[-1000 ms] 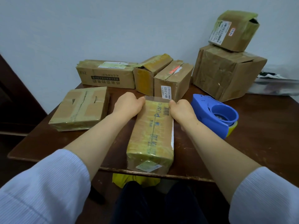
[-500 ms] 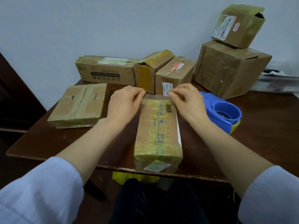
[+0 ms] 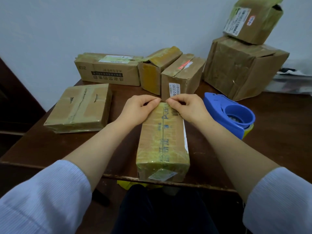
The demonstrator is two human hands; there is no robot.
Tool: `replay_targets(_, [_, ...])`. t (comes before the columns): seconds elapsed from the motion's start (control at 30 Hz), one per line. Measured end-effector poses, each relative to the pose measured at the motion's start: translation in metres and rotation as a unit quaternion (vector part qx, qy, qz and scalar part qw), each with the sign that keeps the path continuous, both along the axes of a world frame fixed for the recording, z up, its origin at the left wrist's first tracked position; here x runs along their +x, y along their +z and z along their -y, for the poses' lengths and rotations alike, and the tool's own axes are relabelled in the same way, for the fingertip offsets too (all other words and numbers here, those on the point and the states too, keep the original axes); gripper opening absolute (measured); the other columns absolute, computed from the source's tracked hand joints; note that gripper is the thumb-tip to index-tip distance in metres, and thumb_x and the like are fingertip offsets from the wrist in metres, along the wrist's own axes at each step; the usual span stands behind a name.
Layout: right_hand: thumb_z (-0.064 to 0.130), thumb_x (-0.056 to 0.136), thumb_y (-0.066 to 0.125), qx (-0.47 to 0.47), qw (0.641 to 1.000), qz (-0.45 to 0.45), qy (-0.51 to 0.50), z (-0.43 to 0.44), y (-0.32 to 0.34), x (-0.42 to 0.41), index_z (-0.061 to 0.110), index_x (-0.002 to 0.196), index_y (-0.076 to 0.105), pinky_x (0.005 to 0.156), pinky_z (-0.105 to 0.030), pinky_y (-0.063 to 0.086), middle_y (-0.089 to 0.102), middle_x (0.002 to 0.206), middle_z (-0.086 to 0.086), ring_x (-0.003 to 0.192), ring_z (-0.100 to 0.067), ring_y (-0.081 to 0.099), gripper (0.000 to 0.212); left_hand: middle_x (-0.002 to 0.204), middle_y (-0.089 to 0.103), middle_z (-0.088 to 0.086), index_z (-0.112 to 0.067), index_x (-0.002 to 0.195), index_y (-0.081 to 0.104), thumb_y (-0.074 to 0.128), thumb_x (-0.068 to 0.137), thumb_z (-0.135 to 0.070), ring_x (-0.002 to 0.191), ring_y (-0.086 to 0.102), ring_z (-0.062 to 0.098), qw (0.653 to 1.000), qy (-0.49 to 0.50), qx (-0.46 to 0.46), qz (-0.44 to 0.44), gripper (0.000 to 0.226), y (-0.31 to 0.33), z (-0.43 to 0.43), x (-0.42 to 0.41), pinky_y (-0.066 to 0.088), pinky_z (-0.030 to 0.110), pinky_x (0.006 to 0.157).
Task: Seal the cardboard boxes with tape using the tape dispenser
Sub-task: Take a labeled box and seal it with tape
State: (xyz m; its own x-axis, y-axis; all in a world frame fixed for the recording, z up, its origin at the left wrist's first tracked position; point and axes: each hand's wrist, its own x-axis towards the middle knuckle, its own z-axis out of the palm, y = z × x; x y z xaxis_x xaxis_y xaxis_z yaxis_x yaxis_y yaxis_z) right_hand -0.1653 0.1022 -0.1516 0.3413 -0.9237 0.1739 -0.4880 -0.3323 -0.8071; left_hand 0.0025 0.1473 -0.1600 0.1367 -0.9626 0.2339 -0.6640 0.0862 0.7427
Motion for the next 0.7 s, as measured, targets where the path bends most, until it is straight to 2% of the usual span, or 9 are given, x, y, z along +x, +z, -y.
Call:
replay_targets(0.03, [0.024, 0.092, 0.061, 0.043, 0.998, 0.053, -0.007, -0.001, -0.003, 0.000, 0.014, 0.104, 0.072, 0.082, -0.020, 0.050, 0.068, 0.093, 0.006, 0.089, -0.006, 0.062, 0.019, 0.106, 0.071, -0.005, -0.023, 0.109, 0.072, 0.058, 0.095, -0.031, 0.100, 0.063, 0.009, 0.997, 0.005, 0.020, -0.073, 0.021, -0.003, 0.000, 0.000, 0.049, 0.028, 0.091])
replay_targets(0.1, [0.019, 0.092, 0.061, 0.140, 0.976, 0.164, -0.014, -0.004, -0.007, 0.002, 0.008, 0.102, 0.071, 0.071, -0.014, 0.053, 0.069, 0.089, 0.002, 0.077, -0.003, 0.064, 0.018, 0.104, 0.071, -0.003, -0.023, 0.103, 0.071, 0.058, 0.095, -0.027, 0.097, 0.065, 0.011, 0.978, 0.011, 0.054, -0.203, 0.016, -0.007, -0.002, -0.004, 0.051, 0.031, 0.090])
replay_targets(0.17, [0.016, 0.091, 0.062, 0.204, 0.953, 0.223, -0.017, -0.006, -0.008, 0.003, 0.006, 0.100, 0.070, 0.063, -0.015, 0.054, 0.070, 0.086, -0.002, 0.069, -0.003, 0.065, 0.016, 0.102, 0.071, 0.001, -0.021, 0.103, 0.070, 0.056, 0.096, -0.024, 0.093, 0.065, 0.013, 0.958, 0.008, 0.075, -0.277, 0.016, -0.008, -0.004, -0.007, 0.052, 0.032, 0.089])
replay_targets(0.23, [0.018, 0.088, 0.067, 0.249, 0.935, 0.252, -0.023, -0.005, -0.010, 0.003, 0.005, 0.097, 0.070, 0.070, -0.024, 0.058, 0.072, 0.085, -0.008, 0.072, -0.012, 0.068, 0.016, 0.099, 0.070, 0.002, -0.020, 0.107, 0.068, 0.056, 0.096, -0.025, 0.090, 0.064, 0.013, 0.943, 0.007, 0.095, -0.319, 0.017, -0.008, -0.005, -0.010, 0.051, 0.032, 0.088])
replay_targets(0.33, [0.024, 0.081, 0.074, 0.267, 0.930, 0.249, -0.027, -0.006, -0.010, 0.005, -0.001, 0.094, 0.068, 0.073, -0.034, 0.059, 0.073, 0.087, -0.014, 0.073, -0.020, 0.069, 0.028, 0.091, 0.073, 0.004, -0.015, 0.101, 0.071, 0.061, 0.092, -0.035, 0.079, 0.067, 0.012, 0.935, 0.032, 0.115, -0.335, 0.023, -0.004, -0.006, -0.012, 0.055, 0.027, 0.077])
replay_targets(0.4, [0.023, 0.080, 0.075, 0.262, 0.929, 0.259, -0.039, -0.007, -0.009, 0.007, -0.001, 0.088, 0.067, 0.070, -0.035, 0.059, 0.072, 0.083, -0.015, 0.070, -0.021, 0.068, 0.026, 0.084, 0.074, 0.005, -0.011, 0.093, 0.073, 0.065, 0.090, -0.034, 0.074, 0.068, 0.013, 0.938, 0.056, 0.104, -0.327, 0.025, -0.001, -0.005, -0.013, 0.056, 0.028, 0.072])
replay_targets(0.47, [0.018, 0.080, 0.075, 0.266, 0.919, 0.284, -0.065, -0.007, -0.010, 0.010, 0.003, 0.080, 0.068, 0.070, -0.036, 0.060, 0.071, 0.078, -0.013, 0.069, -0.021, 0.068, 0.017, 0.084, 0.074, 0.007, -0.009, 0.089, 0.075, 0.068, 0.088, -0.030, 0.075, 0.068, 0.016, 0.939, 0.082, 0.082, -0.325, 0.023, 0.002, -0.004, -0.015, 0.057, 0.030, 0.074])
replay_targets(0.57, [0.012, 0.074, 0.079, 0.273, 0.895, 0.338, -0.103, -0.009, -0.011, 0.014, 0.005, 0.079, 0.072, 0.075, -0.039, 0.060, 0.072, 0.081, -0.014, 0.074, -0.024, 0.070, 0.011, 0.085, 0.075, 0.009, -0.011, 0.086, 0.076, 0.075, 0.082, -0.028, 0.082, 0.071, 0.021, 0.928, 0.117, 0.068, -0.348, 0.018, 0.001, -0.004, -0.018, 0.058, 0.036, 0.082])
replay_targets(0.7, [0.015, 0.071, 0.082, 0.244, 0.882, 0.369, -0.161, -0.015, -0.017, 0.014, 0.002, 0.089, 0.073, 0.067, -0.029, 0.060, 0.074, 0.082, -0.011, 0.071, -0.018, 0.071, 0.024, 0.084, 0.075, 0.006, -0.014, 0.084, 0.077, 0.079, 0.077, -0.030, 0.086, 0.072, 0.023, 0.913, 0.146, 0.052, -0.376, 0.018, -0.006, -0.007, -0.021, 0.057, 0.038, 0.086])
